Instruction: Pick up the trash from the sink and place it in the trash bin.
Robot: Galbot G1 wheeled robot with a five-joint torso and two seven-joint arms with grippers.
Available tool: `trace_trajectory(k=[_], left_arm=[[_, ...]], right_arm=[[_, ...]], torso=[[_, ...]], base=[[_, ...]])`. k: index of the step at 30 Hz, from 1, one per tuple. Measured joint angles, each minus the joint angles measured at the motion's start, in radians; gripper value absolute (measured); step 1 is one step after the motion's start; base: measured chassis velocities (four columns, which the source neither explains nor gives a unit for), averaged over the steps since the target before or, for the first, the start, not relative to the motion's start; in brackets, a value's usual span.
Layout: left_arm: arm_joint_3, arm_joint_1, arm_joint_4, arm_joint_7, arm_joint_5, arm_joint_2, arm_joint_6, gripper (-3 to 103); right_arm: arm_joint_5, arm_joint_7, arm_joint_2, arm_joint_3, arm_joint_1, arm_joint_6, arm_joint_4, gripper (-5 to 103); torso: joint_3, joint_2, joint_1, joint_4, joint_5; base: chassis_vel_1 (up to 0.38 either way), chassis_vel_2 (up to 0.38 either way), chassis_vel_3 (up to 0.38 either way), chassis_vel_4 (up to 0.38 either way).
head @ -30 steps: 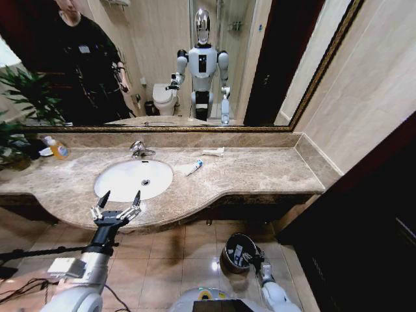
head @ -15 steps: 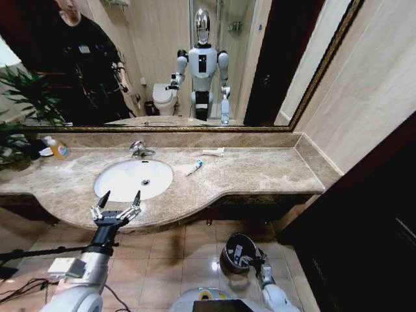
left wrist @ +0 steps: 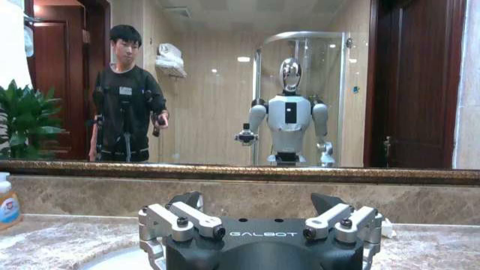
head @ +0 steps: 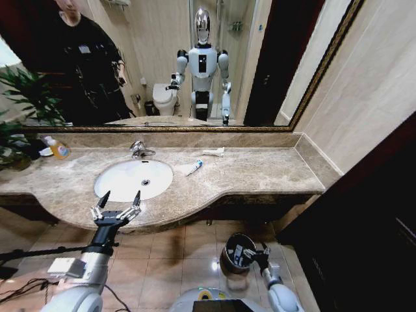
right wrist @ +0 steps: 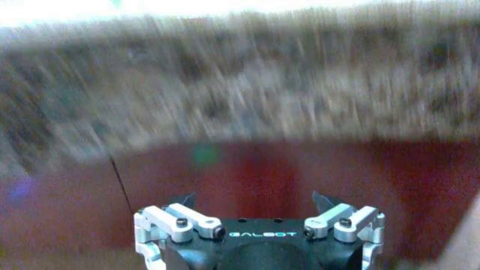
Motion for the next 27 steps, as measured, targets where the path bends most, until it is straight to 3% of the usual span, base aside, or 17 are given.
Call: trace_trajectory(k=[6,12,17,27], left_arm=[[0.000,0.000,0.000,0.000,0.000,0.000,0.000,100],[0.000,0.000,0.000,0.000,0.000,0.000,0.000,100],[0.000,0.000,0.000,0.000,0.000,0.000,0.000,100],[0.000,0.000,0.000,0.000,0.000,0.000,0.000,100]], right_arm=[[-0.027,0.058,-0.005,-0.017,-0.094,-0.084,0.306,100],[-0.063,0.147,0.012,-0.100,0.027,-0.234,0.443,100],[-0.029,0.168,-0.006,-0.180,0.205,-0.342,0.432,100],[0.031,0.133,-0.022,-0.302,0.446,-0.407,0.307,100]], torso=[[0.000,0.000,0.000,-0.0002,-0.0005],[0.000,0.000,0.000,-0.0001,-0.0001],[0.000,0.000,0.000,0.0001,-0.0001],[0.000,0.000,0.000,0.0000,-0.0002]], base=[[0.000,0.000,0.000,0.000],[0.000,0.000,0.000,0.000],[0.000,0.000,0.000,0.000],[0.000,0.000,0.000,0.000]])
